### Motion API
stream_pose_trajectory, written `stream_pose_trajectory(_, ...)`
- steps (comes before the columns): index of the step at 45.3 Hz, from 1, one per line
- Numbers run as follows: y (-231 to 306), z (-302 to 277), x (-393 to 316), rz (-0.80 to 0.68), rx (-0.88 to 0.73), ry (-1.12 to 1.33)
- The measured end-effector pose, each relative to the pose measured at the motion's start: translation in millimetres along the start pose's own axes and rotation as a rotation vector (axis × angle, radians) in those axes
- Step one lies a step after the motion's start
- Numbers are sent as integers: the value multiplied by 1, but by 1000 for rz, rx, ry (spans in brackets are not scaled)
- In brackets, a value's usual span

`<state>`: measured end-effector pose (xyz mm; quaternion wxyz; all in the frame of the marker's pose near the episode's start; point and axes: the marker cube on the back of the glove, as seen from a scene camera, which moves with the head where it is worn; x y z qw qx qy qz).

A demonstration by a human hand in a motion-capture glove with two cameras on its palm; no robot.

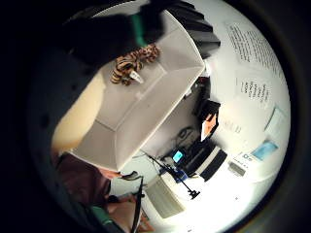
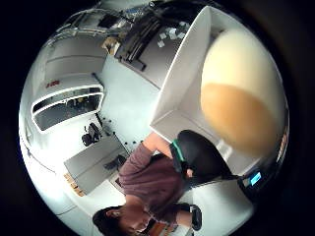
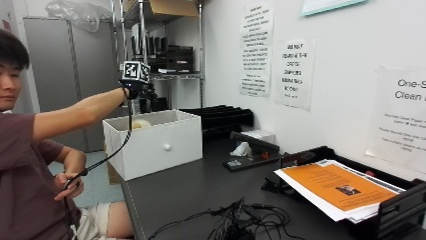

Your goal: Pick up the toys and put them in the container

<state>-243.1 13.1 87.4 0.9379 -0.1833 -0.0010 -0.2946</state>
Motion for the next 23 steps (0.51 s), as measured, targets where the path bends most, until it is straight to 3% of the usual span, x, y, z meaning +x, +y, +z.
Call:
stream_pose_trajectory(8,-24,-9,-6,31,74,-25)
stream_pose_trajectory(23,4,-23,34,100,158,-12)
